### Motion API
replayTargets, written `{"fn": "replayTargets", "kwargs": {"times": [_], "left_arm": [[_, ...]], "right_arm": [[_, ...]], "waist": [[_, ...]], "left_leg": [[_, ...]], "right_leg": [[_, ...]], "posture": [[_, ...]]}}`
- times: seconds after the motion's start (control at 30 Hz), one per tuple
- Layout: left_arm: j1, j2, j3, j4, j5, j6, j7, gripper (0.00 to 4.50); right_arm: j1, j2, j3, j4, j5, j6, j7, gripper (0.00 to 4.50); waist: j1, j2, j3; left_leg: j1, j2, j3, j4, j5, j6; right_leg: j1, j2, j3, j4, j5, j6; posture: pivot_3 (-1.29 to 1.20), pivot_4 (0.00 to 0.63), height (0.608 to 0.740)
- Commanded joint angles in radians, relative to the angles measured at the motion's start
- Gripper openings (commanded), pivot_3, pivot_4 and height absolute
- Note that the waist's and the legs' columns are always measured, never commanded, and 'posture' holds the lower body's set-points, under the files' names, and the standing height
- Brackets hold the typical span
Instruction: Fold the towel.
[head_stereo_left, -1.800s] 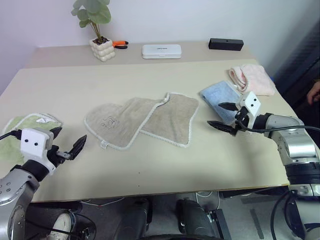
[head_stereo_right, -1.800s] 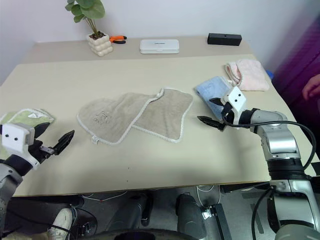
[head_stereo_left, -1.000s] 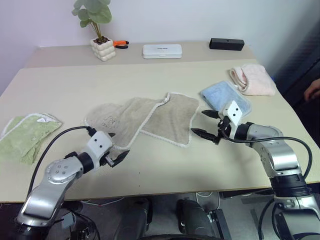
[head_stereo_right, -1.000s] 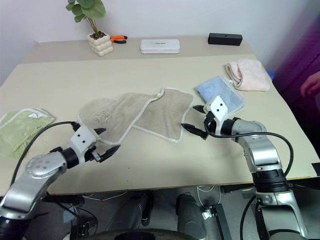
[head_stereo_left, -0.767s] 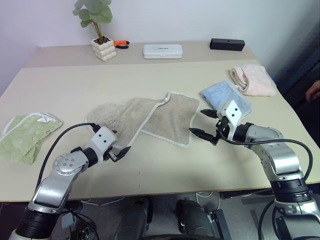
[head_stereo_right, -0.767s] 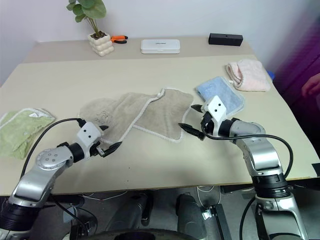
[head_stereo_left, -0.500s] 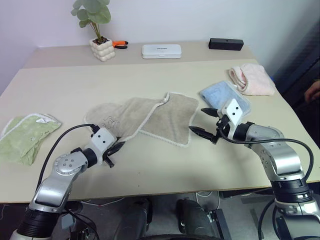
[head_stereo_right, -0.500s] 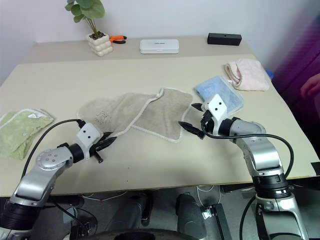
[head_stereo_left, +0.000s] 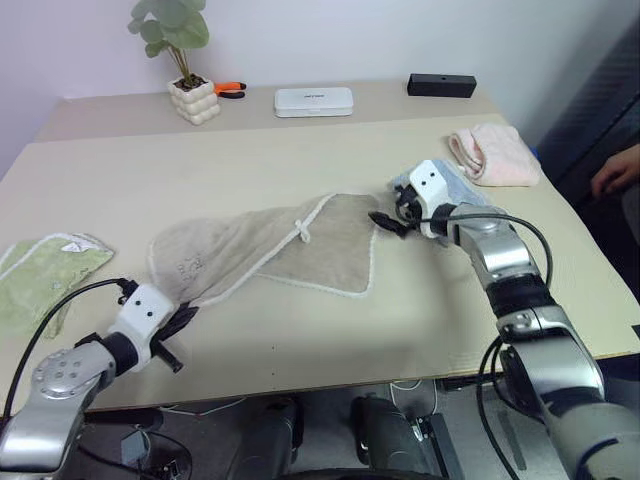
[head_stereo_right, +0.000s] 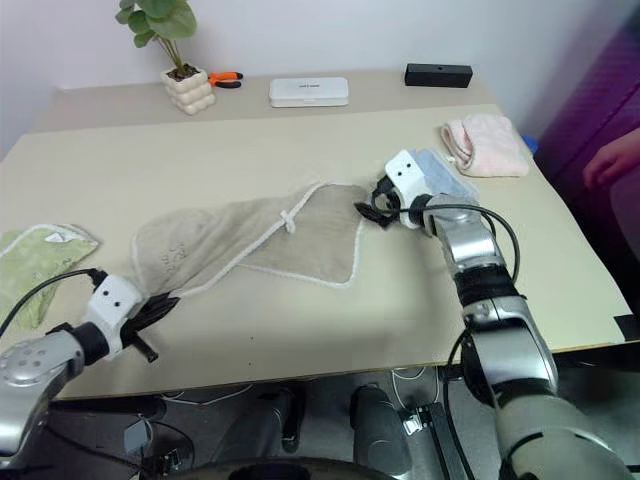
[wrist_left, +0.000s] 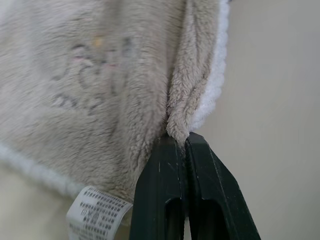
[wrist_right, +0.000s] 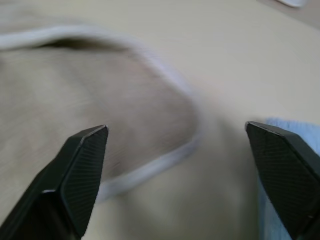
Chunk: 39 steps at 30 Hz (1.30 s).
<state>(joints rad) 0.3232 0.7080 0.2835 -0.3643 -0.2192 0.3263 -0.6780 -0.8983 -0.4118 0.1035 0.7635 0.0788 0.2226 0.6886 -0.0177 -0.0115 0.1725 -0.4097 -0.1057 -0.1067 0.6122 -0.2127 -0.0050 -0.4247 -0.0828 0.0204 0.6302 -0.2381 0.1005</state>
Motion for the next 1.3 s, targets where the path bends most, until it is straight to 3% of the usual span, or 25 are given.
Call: {"fn": "replayTargets", "kwargs": {"times": [0.03, 0.37, 0.47, 0.7, 0.8, 0.9, 1.03, 1.17, 1.3], "left_arm": [[0.029, 0.003, 0.047, -0.039, -0.004, -0.017, -0.002, 0.03], [0.063, -0.007, 0.051, -0.068, -0.015, -0.014, -0.004, 0.03], [0.068, -0.006, 0.053, -0.071, -0.016, -0.012, -0.006, 0.0], [0.067, -0.003, 0.052, -0.073, -0.014, -0.005, -0.007, 0.0], [0.046, -0.001, 0.051, -0.07, -0.013, 0.002, -0.002, 0.0], [0.047, 0.002, 0.065, -0.074, -0.018, 0.008, -0.005, 0.0], [0.06, 0.006, 0.082, -0.076, -0.018, 0.009, -0.014, 0.0], [0.057, 0.01, 0.076, -0.074, -0.019, 0.012, -0.024, 0.0], [0.029, 0.013, 0.045, -0.061, -0.011, 0.014, -0.032, 0.0]], "right_arm": [[-0.098, 0.029, -0.022, 0.169, -0.018, -0.066, -0.005, 4.5], [-0.259, 0.116, -0.067, 0.473, -0.044, -0.081, -0.05, 4.5], [-0.262, 0.124, -0.074, 0.496, -0.06, -0.074, -0.049, 3.59], [-0.251, 0.121, -0.08, 0.473, -0.072, -0.107, -0.003, 0.12], [-0.239, 0.096, -0.071, 0.445, -0.091, -0.133, -0.006, 0.05], [-0.173, 0.037, -0.066, 0.313, -0.082, -0.101, 0.088, 0.05], [0.092, -0.079, -0.062, -0.178, -0.016, 0.131, 0.224, 0.05], [0.349, -0.168, -0.076, -0.638, 0.083, 0.38, 0.267, 0.05], [0.473, -0.21, -0.081, -0.832, 0.138, 0.502, 0.259, 0.05]], "waist": [[0.002, 0.0, 0.0], [-0.006, 0.001, 0.0], [-0.006, 0.001, 0.0], [-0.005, 0.001, 0.0], [-0.004, 0.001, 0.001], [0.0, 0.001, 0.001], [0.007, 0.001, 0.0], [0.003, 0.004, 0.001], [-0.001, 0.004, 0.002]], "left_leg": [[0.0, 0.0, 0.0, 0.0, 0.0, 0.0], [0.0, 0.0, 0.0, -0.001, 0.0, 0.0], [0.0, 0.0, 0.0, -0.001, 0.0, -0.001], [0.0, 0.0, 0.0, -0.001, 0.0, -0.001], [0.0, 0.0, 0.0, -0.001, 0.0, -0.001], [0.0, 0.0, 0.0, -0.001, 0.0, -0.001], [0.0, -0.001, -0.001, -0.001, 0.0, 0.0], [-0.001, 0.0, -0.001, -0.001, 0.0, 0.0], [0.0, 0.001, 0.0, 0.001, 0.0, 0.0]], "right_leg": [[0.0, 0.0, 0.0, 0.0, 0.0, 0.0], [-0.001, 0.001, 0.0, 0.001, 0.001, 0.0], [-0.001, 0.001, 0.0, 0.001, 0.001, 0.0], [-0.001, 0.001, 0.0, 0.001, 0.001, 0.0], [-0.001, 0.001, 0.0, 0.001, 0.001, 0.0], [-0.001, 0.001, 0.0, 0.001, 0.001, 0.0], [0.0, 0.0, 0.0, 0.0, 0.001, 0.0], [0.0, -0.001, 0.0, 0.001, 0.0, 0.0], [0.0, 0.0, 0.001, 0.001, -0.002, -0.004]], "posture": [[0.0, 0.15, 0.74], [0.0, 0.15, 0.74], [0.0, 0.15, 0.74], [0.0, 0.15, 0.74], [0.0, 0.15, 0.74], [0.0, 0.15, 0.74], [0.0, 0.15, 0.74], [0.0, 0.15, 0.74], [0.0, 0.15, 0.74]]}}
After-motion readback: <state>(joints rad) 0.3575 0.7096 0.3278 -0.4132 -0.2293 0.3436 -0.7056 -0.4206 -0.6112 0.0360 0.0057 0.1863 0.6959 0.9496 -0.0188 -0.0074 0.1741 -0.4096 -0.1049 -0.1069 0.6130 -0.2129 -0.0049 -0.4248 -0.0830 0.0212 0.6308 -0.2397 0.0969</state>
